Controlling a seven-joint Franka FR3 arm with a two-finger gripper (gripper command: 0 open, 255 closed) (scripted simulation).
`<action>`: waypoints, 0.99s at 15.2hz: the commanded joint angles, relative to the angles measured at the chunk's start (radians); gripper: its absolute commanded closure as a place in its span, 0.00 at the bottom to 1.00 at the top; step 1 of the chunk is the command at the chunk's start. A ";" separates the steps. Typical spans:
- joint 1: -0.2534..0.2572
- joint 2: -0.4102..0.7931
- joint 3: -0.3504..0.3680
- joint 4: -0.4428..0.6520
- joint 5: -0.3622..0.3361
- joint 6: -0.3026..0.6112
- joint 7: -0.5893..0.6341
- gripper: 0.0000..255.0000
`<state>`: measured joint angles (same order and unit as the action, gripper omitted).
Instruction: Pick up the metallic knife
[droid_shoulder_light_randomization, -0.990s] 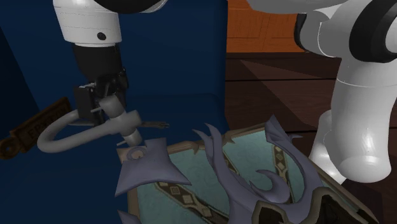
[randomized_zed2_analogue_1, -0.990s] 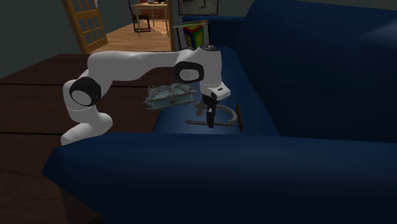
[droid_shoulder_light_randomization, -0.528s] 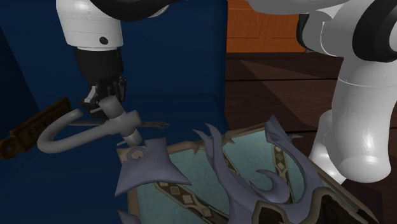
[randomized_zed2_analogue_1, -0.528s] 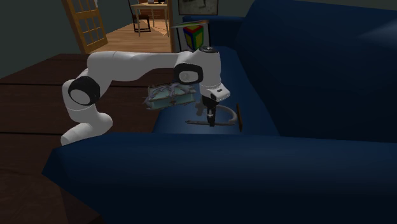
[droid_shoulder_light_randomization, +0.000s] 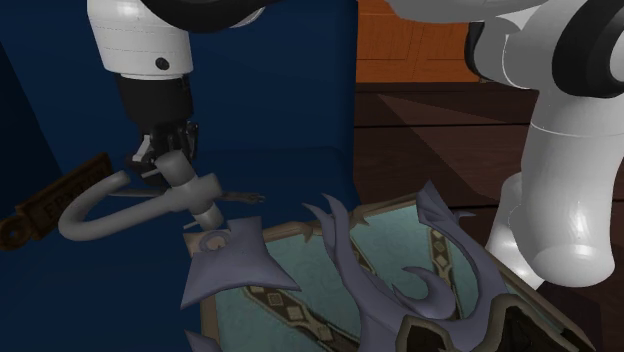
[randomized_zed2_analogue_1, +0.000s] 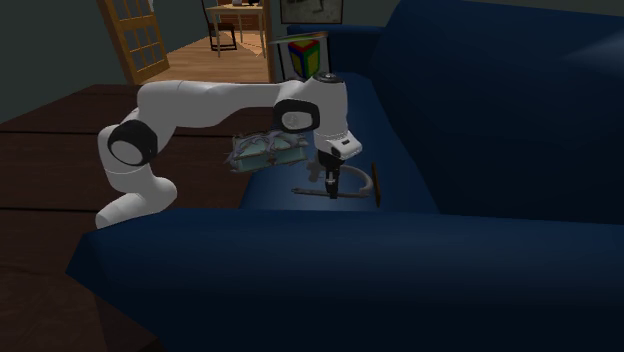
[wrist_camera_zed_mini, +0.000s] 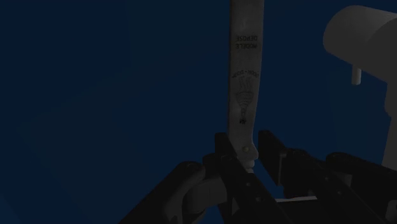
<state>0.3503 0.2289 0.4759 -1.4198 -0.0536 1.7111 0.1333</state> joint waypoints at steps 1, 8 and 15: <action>0.002 0.008 0.000 0.019 -0.001 -0.023 0.001 1.00; 0.021 0.043 0.003 0.162 -0.019 -0.133 0.012 1.00; 0.050 0.095 0.005 0.322 -0.045 -0.244 0.024 1.00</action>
<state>0.3954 0.3151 0.4810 -1.1195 -0.0943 1.4807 0.1550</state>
